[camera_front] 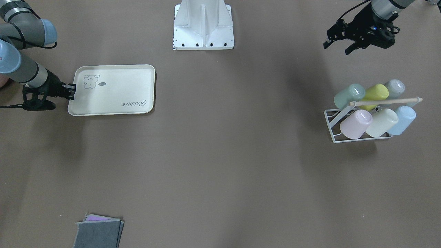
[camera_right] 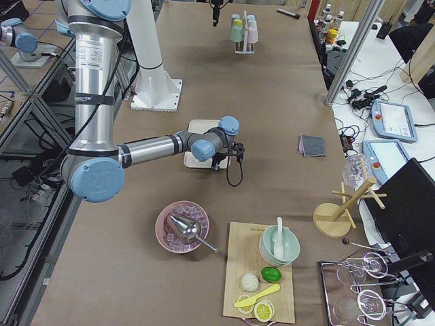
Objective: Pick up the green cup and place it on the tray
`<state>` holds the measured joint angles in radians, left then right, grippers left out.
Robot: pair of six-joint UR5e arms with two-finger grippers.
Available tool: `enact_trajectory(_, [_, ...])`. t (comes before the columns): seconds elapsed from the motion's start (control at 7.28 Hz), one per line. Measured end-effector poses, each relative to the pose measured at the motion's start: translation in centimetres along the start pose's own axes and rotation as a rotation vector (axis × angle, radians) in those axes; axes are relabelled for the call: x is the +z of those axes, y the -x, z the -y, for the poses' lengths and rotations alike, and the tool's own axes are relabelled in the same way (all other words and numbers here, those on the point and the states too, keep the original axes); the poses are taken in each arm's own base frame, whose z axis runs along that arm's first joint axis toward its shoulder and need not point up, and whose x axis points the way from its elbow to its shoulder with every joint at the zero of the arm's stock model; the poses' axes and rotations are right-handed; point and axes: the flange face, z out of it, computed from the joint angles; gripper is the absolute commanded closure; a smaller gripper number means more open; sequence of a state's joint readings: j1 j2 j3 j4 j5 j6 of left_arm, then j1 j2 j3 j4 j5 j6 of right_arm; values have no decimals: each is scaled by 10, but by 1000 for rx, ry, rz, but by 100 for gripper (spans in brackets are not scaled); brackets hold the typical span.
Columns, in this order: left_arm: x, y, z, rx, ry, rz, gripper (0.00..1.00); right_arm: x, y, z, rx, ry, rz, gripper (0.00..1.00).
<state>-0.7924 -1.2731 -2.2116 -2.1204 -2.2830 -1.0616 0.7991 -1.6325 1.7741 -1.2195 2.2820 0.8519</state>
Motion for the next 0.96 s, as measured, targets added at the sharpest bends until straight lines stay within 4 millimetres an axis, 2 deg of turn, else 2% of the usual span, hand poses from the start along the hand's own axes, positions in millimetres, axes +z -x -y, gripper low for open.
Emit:
enact_trajectory(0.41, [41,-39,-40,-17,-9,49,2,-16,13,-6,-15,17,57,97])
enact_trajectory(0.69, [62,-46,-64,41,-41,104,2,-28,10,-8,-7,27,92,99])
enact_trajectory(0.96, [70,-43,-81,245,-100,178,2,-40,3,-7,9,40,129,100])
